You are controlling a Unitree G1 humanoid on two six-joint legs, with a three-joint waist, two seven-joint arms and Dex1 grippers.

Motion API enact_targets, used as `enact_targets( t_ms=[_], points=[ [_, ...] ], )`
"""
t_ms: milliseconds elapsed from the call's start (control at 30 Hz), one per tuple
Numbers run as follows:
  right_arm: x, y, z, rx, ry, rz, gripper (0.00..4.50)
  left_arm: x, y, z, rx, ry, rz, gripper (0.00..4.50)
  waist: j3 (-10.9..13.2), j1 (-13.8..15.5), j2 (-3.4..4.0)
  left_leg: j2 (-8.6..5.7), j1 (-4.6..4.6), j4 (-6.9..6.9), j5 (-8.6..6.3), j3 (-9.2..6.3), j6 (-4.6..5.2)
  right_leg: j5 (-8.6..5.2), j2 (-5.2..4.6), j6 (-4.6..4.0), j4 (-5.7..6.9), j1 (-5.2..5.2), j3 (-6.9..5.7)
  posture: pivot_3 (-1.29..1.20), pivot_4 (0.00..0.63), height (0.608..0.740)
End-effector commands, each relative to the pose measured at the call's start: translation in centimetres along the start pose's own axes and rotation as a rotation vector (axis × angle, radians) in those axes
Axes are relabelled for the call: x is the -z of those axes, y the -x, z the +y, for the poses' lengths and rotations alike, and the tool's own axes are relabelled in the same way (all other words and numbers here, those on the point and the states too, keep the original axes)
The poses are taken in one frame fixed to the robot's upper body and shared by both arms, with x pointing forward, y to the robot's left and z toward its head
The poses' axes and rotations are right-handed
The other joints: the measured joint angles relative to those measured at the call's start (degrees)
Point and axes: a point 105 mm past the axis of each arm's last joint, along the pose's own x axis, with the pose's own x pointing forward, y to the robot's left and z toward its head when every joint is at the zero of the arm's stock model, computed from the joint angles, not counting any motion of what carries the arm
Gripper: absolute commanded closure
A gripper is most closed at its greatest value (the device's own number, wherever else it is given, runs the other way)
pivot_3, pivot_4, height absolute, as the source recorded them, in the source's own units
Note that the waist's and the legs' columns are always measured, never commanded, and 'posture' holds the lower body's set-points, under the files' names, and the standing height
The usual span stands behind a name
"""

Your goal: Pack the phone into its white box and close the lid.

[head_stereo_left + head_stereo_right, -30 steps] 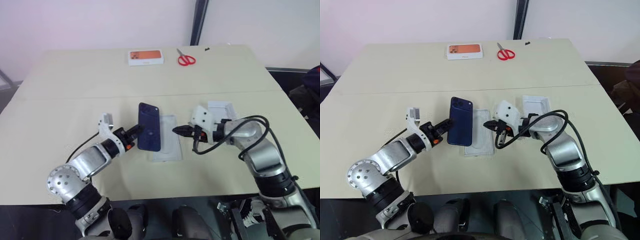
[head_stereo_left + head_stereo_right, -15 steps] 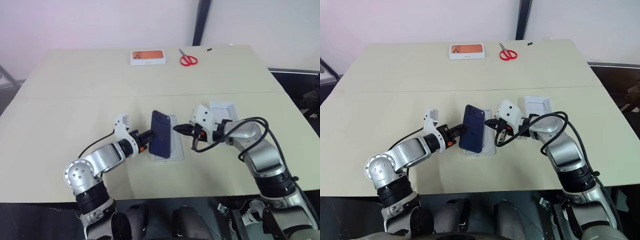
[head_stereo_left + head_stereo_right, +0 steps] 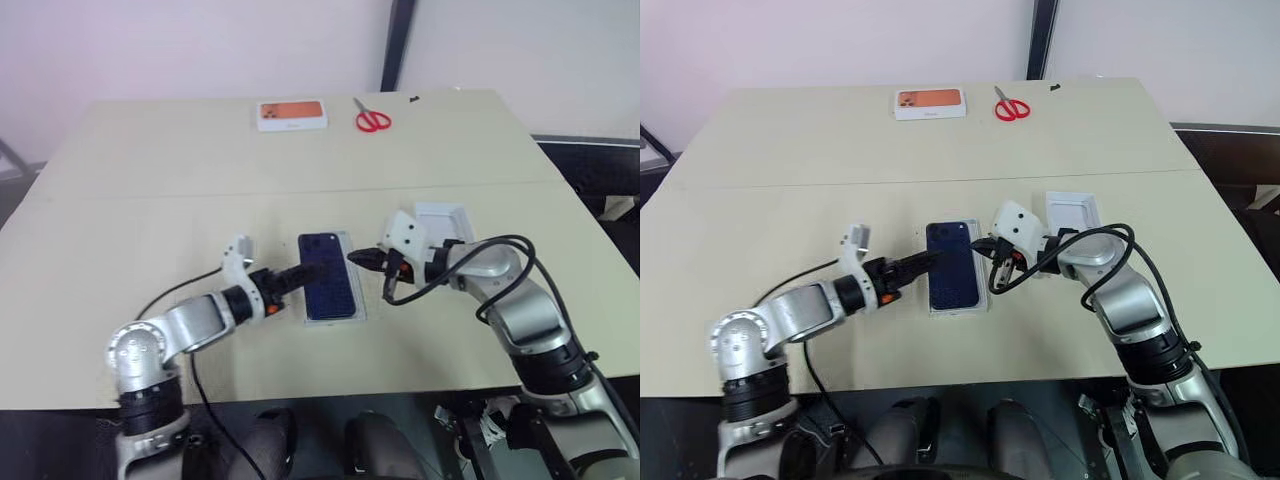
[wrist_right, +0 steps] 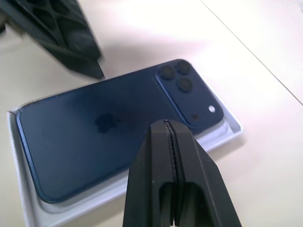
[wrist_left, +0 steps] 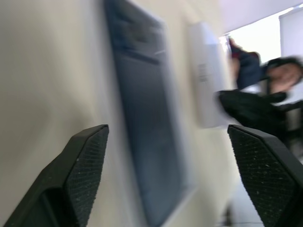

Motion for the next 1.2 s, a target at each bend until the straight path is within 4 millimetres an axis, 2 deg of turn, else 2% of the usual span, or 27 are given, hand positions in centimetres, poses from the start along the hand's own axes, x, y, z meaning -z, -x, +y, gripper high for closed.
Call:
enact_targets(
  t_ms=[33, 200, 367, 500, 633, 733, 933, 967, 1033, 1200],
  points=[
    [-1.6, 0.3, -0.6, 0.02, 0.059, -0.04, 4.5, -1.0, 1.3, -1.5, 0.08, -0.094, -0.023, 0.18, 0.01, 0.3, -0.01, 0.0, -0.01, 0.03, 0.0, 0.0, 0.0, 0.0, -0.01, 0.0, -0.03, 0.01, 0.0, 0.0, 0.15, 0.74],
    [-1.6, 0.0, -1.3, 0.037, 0.068, -0.016, 4.5, -2.9, 3.4, -1.2, 0.004, -0.418, -0.054, 0.18, 0.01, 0.33, -0.01, -0.05, -0.01, 0.03, -0.01, 0.0, 0.01, 0.0, -0.06, -0.01, -0.11, 0.09, -0.02, 0.0, 0.15, 0.74],
    [-2.1, -1.5, -1.1, 0.044, 0.012, 0.021, 4.5, -4.4, 5.1, -1.1, -0.019, -0.832, -0.177, 0.18, 0.05, -0.13, 0.13, -0.04, -0.01, -0.11, 0.0, 0.06, 0.01, -0.01, -0.07, -0.04, -0.19, 0.03, 0.05, 0.0, 0.15, 0.74],
    [-2.2, -2.8, -0.8, 0.071, 0.002, 0.063, 4.5, -3.8, 5.8, -0.4, 0.018, -0.995, -0.176, 0.18, 0.07, 0.05, 0.14, 0.0, -0.03, -0.19, -0.01, 0.06, 0.01, -0.03, -0.08, -0.08, -0.22, -0.03, 0.05, 0.0, 0.15, 0.74],
    [-2.0, -3.2, -0.7, 0.091, 0.032, 0.085, 4.5, -3.5, 5.7, 0.7, 0.011, -1.032, -0.141, 0.18, 0.08, 0.46, 0.16, -0.03, -0.04, -0.14, -0.2, 0.06, 0.34, -0.02, -0.17, -0.07, -0.27, 0.03, 0.02, 0.0, 0.15, 0.74],
    [-1.7, -3.2, -0.9, 0.107, 0.059, 0.107, 4.5, -3.6, 5.2, 1.4, -0.003, -0.98, -0.116, 1.03, 0.08, 0.34, 0.16, -0.03, -0.04, -0.13, -0.24, 0.05, 0.41, -0.02, -0.18, -0.06, -0.27, 0.04, 0.0, 0.0, 0.15, 0.74],
    [-1.4, -2.3, -1.9, 0.129, 0.1, 0.132, 4.5, -1.4, 4.0, 2.2, 0.012, -1.048, 0.06, 4.08, 0.08, -0.02, 0.17, -0.03, -0.04, -0.15, -0.25, 0.04, 0.42, -0.02, -0.15, -0.06, -0.23, -0.01, 0.0, 0.0, 0.15, 0.74],
    [-1.3, -2.1, -2.0, 0.131, 0.109, 0.138, 4.5, -1.2, 3.7, 2.4, 0.012, -1.052, 0.089, 4.47, 0.09, 0.0, 0.17, -0.03, -0.04, -0.16, -0.25, 0.04, 0.42, -0.02, -0.14, -0.06, -0.23, -0.01, 0.0, 0.0, 0.15, 0.74],
    [-1.1, -1.8, -2.2, 0.127, 0.14, 0.161, 4.5, -1.0, 3.2, 2.5, 0.009, -1.052, 0.12, 4.47, 0.09, 0.04, 0.17, -0.03, -0.04, -0.16, -0.25, 0.03, 0.42, -0.02, -0.13, -0.06, -0.21, -0.01, 0.0, 0.0, 0.15, 0.74],
    [0.1, -0.8, -2.7, 0.106, 0.264, 0.256, 4.5, -0.6, 0.7, 2.7, -0.02, -1.075, 0.309, 4.47, 0.1, 0.32, 0.16, -0.05, -0.04, -0.07, -0.27, 0.01, 0.47, -0.01, -0.13, -0.05, -0.2, 0.07, -0.05, 0.0, 0.15, 0.74]
  ],
)
